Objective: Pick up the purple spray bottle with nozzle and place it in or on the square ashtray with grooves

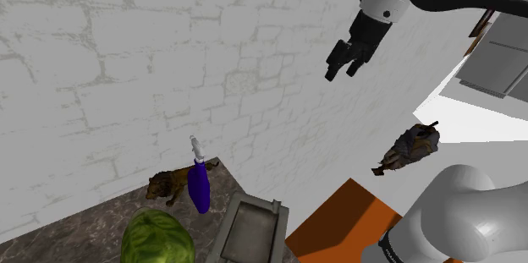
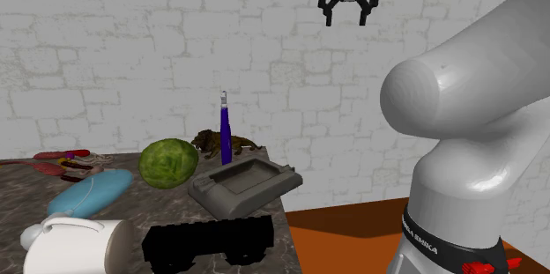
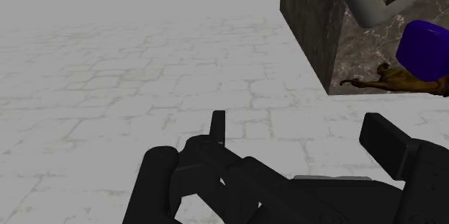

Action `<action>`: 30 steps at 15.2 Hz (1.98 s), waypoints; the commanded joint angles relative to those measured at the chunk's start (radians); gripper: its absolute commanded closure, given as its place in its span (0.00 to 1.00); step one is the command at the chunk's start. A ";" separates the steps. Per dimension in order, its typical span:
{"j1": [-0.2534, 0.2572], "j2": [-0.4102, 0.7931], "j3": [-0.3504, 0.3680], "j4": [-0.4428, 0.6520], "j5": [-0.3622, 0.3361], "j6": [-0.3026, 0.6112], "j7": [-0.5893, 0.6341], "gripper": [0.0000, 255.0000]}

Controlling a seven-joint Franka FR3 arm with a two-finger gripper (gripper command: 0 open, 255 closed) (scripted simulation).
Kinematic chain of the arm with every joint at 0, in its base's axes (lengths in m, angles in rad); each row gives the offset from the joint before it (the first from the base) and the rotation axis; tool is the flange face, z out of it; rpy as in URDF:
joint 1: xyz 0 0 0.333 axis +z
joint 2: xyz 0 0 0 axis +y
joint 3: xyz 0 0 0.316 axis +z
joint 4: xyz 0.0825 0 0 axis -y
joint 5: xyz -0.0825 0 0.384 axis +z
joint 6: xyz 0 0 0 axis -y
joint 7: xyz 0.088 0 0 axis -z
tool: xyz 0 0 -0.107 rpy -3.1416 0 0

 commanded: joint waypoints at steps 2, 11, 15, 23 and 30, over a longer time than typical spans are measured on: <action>0.006 0.018 0.018 -0.001 0.009 0.012 0.018 0.00; 0.048 0.219 0.174 0.036 0.071 0.123 0.182 0.00; 0.061 0.330 0.241 0.080 0.080 0.168 0.256 0.00; 0.086 0.588 0.366 0.220 0.045 0.235 0.416 0.00; 0.136 0.851 0.443 0.402 -0.048 0.254 0.569 0.00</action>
